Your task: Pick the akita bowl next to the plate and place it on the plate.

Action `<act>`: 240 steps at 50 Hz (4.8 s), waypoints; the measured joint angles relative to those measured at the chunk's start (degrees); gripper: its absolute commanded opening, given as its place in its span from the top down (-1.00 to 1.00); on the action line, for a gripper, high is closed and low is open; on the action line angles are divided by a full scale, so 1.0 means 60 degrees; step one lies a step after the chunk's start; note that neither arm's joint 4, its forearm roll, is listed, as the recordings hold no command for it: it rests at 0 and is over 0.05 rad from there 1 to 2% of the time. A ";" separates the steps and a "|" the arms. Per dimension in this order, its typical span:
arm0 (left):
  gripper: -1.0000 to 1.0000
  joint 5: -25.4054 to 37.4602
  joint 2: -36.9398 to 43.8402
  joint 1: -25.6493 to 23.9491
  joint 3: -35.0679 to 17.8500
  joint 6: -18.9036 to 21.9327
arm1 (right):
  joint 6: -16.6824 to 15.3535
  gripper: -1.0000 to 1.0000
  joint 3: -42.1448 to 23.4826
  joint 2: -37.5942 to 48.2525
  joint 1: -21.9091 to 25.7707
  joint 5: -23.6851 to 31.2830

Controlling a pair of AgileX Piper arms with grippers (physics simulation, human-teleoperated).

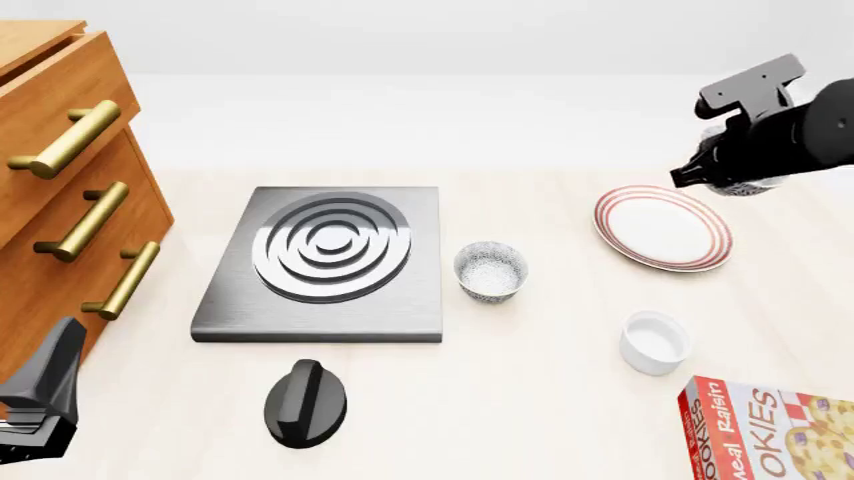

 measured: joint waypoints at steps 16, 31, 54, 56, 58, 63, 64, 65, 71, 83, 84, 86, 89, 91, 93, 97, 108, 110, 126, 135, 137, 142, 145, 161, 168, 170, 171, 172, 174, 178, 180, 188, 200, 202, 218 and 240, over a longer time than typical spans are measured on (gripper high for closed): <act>-1.00 0.0000 0.0000 0.0000 0.0000 0.0000 | -0.0058 1.00 -0.0876 0.0632 0.0501 0.0150; -1.00 0.0000 0.0000 0.0000 0.0000 0.0000 | -0.0105 1.00 -0.1603 0.1406 0.0895 0.0200; -1.00 0.0000 0.0001 0.0000 0.0000 -0.0001 | -0.0206 1.00 -0.1967 0.2244 0.1043 0.0025; -1.00 0.0000 0.0000 0.0000 0.0000 -0.0001 | -0.0211 1.00 -0.1987 0.2301 0.1035 0.0006; -1.00 0.0000 0.0000 0.0000 0.0000 -0.0001 | -0.0215 1.00 -0.2009 0.2357 0.1028 -0.0009; -1.00 0.0000 0.0000 0.0000 0.0000 0.0000 | -0.0220 1.00 -0.2069 0.2491 0.1019 -0.0048; -1.00 0.0000 0.0000 0.0000 0.0000 0.0000 | -0.0219 1.00 -0.2082 0.2518 0.1018 -0.0055; -1.00 0.0000 0.0000 0.0000 0.0000 0.0000 | -0.0218 1.00 -0.2096 0.2546 0.1018 -0.0063; -1.00 0.0000 0.0000 0.0000 0.0000 -0.0001 | -0.0224 1.00 -0.2245 0.2731 0.1013 -0.0071; -1.00 0.0000 0.0000 0.0000 0.0000 -0.0001 | -0.0302 1.00 -0.2538 0.3084 0.0971 -0.0068; -1.00 0.0000 0.0000 0.0000 0.0000 -0.0001 | -0.0307 1.00 -0.2548 0.3116 0.0970 -0.0074; -1.00 0.0000 0.0000 0.0000 0.0000 0.0000 | -0.0317 1.00 -0.2559 0.3178 0.0969 -0.0088; -1.00 0.0000 0.0000 0.0000 0.0000 0.0000 | -0.0325 1.00 -0.2565 0.3270 0.0959 -0.0119; -1.00 0.0000 0.0000 0.0000 0.0000 0.0000 | -0.0320 1.00 -0.2566 0.3330 0.0946 -0.0146; -1.00 0.0000 0.0000 0.0000 0.0000 0.0000 | -0.0312 1.00 -0.2554 0.3388 0.0934 -0.0182; -1.00 0.0000 0.0000 0.0000 0.0000 0.0000 | -0.0293 1.00 -0.2512 0.3492 0.0921 -0.0259; -1.00 0.0000 0.0000 0.0000 0.0000 -0.0001 | -0.0248 1.00 -0.2428 0.3700 0.0856 -0.0417; -1.00 0.0000 0.0000 0.0000 0.0000 -0.0001 | -0.0245 1.00 -0.2410 0.3731 0.0837 -0.0449; -1.00 0.0000 0.0000 0.0000 0.0000 -0.0001 | -0.0243 1.00 -0.2470 0.4013 0.0655 -0.0586; -1.00 0.0000 0.0000 0.0000 0.0000 -0.0001 | -0.0288 1.00 -0.2786 0.4236 0.0552 -0.0503; -1.00 0.0000 0.0000 0.0000 0.0000 0.0000 | -0.0295 1.00 -0.2846 0.4290 0.0537 -0.0493; -1.00 0.0000 0.0000 0.0001 0.0000 0.0000 | -0.0301 1.00 -0.2977 0.4417 0.0514 -0.0471; -1.00 0.0000 0.0000 0.0000 0.0000 0.0000 | -0.0303 1.00 -0.3045 0.4503 0.0506 -0.0468; -1.00 0.0000 0.0000 0.0000 0.0000 -0.0001 | -0.0282 1.00 -0.3275 0.4892 0.0475 -0.0516; -1.00 0.0000 0.0000 0.0000 0.0000 0.0000 | -0.0280 1.00 -0.3302 0.5020 0.0457 -0.0569; -1.00 0.0000 0.0000 0.0000 0.0000 0.0000 | -0.0281 1.00 -0.3305 0.5050 0.0445 -0.0587; -1.00 0.0000 0.0000 0.0000 0.0000 0.0000 | -0.0282 1.00 -0.3308 0.5065 0.0438 -0.0593; -1.00 0.0000 0.0000 0.0000 0.0000 0.0000 | -0.0282 1.00 -0.3313 0.5078 0.0431 -0.0597; -1.00 0.0000 0.0000 0.0000 0.0000 0.0000 | -0.0283 1.00 -0.3319 0.5102 0.0418 -0.0606; -1.00 0.0000 0.0000 0.0000 0.0000 0.0000 | -0.0278 1.00 -0.3325 0.5137 0.0402 -0.0628; -1.00 0.0000 0.0000 0.0000 0.0000 0.0000 | -0.0275 1.00 -0.3322 0.5155 0.0396 -0.0645; -1.00 0.0000 0.0000 0.0000 0.0000 0.0000 | -0.0256 1.00 -0.3318 0.5210 0.0358 -0.0728; -1.00 0.0000 0.0000 0.0000 0.0000 0.0000 | -0.0200 -1.00 -0.3337 0.5256 0.0362 -0.0803; -1.00 0.0000 0.0000 0.0000 0.0000 0.0000 | -0.0191 -1.00 -0.3366 0.5239 0.0345 -0.0811; -1.00 0.0000 0.0000 0.0000 0.0000 0.0000 | -0.0187 -1.00 -0.3363 0.4857 0.0299 -0.0755; -1.00 0.0000 0.0000 0.0000 0.0000 0.0000 | -0.0329 -1.00 -0.2363 0.2698 0.0403 -0.0376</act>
